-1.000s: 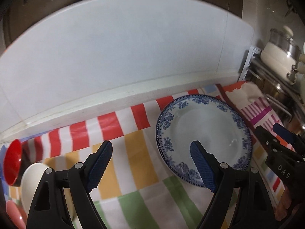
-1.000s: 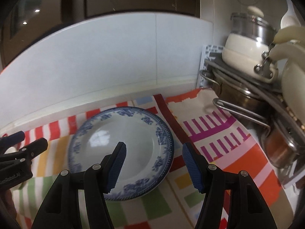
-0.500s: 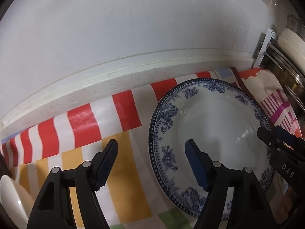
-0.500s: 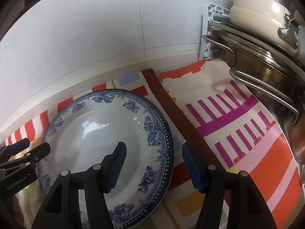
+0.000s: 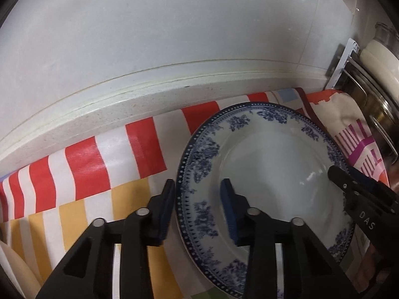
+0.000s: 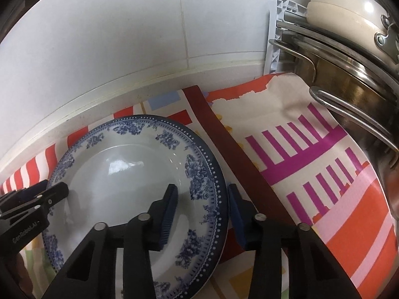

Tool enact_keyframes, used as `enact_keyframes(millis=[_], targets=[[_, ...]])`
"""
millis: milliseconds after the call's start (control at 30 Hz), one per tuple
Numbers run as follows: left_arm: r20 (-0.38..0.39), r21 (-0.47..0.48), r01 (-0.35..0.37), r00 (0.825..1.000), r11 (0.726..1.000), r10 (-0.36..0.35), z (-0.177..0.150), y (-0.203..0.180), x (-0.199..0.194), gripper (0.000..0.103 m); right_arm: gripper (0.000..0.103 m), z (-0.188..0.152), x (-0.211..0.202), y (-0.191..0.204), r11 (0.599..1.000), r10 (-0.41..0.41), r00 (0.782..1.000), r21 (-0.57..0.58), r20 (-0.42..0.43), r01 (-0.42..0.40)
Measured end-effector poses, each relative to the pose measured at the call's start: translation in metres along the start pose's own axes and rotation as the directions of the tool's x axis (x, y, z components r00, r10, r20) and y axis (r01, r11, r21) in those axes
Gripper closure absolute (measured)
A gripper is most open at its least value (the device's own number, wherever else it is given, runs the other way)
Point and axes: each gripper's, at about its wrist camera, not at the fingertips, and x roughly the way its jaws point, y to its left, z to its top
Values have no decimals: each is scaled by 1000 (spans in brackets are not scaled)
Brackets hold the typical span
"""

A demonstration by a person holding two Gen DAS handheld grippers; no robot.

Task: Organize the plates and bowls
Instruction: 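Close both grippers on the rim of the smaller blue-rimmed plate, then lift the smaller plate with both grippers and carry it over the plate stack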

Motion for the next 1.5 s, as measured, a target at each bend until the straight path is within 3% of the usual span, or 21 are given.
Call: enact_keyframes(millis=[300,600,1067,1500], targets=[[19,-7,0,1000,1000,0,-5,1,-7,68,67,-1,-13,5,1000,-11,1000,-13,19,11],[72,-12,-14,997,1000,14,-19,13,-49,68,67,-11,-58,21,999,-5,997,-51,75,9],[144,-90,-40,988,995,53,-77,48,-144,68,67,-48,-147,56,989,45,986,-145,162,-21],[197,-164,-62,976,985,94,-143,93,-223,68,67,-95,-213,97,979,111,975,-190,191,-74]])
